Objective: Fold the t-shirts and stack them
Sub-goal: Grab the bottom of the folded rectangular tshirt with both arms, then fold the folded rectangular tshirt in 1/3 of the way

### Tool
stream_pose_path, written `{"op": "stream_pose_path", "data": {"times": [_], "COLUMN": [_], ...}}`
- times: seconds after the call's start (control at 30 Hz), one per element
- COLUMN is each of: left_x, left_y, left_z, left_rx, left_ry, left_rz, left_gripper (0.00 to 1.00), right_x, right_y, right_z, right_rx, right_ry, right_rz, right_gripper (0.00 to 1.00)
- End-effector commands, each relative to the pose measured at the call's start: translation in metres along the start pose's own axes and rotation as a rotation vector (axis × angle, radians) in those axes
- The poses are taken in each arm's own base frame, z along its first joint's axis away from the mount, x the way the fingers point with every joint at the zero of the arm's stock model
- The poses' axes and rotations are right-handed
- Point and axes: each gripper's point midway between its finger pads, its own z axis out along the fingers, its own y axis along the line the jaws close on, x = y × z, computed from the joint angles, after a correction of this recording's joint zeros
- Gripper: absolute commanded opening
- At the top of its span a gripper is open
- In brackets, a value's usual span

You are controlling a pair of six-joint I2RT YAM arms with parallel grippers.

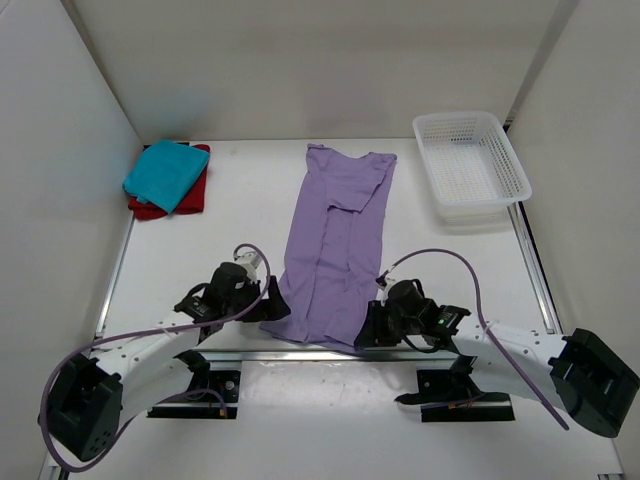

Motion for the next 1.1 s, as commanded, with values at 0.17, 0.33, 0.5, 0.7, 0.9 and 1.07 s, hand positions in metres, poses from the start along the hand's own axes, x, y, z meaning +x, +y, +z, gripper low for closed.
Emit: {"op": "stream_pose_path", "data": {"times": [0.17,0.33,0.5,0.7,0.9,1.07], "left_x": [0.032,0.034,0.04,0.05,0.026,-0.053], "left_y": [0.008,0.02,0.016,-0.004,-0.016,-0.059], "left_z": [0.005,-0.001,-0.001,-0.015,-0.038,-0.042], "left_rx": [-0.02,-0.088,-0.079,-0.015,0.023,0.081], "left_ry": [0.107,0.104,0.108,0.14,0.113,0.028], "left_rz": [-0.013,0.003,-0.005,-0.036,-0.083,-0.013], "left_gripper": [0.49,0.15,0.0,0.0,0.0,0.0], "right_x": [-0.012,-0.014,-0.013,0.01,-0.017,-0.087], "right_y": [0.01,0.004,0.003,0.019,0.049,0.031], "right_z": [-0.002,-0.004,-0.005,-0.008,-0.026,-0.044], "right_rx": [-0.04,-0.032,-0.03,-0.043,-0.092,-0.051], "right_ry": [-0.054,-0.065,-0.069,0.005,-0.068,-0.213], "right_rz": [-0.016,-0.009,0.0,-0.013,-0.073,-0.075], "right_gripper": [0.21,0.2,0.04,0.0,0.0,0.01]}}
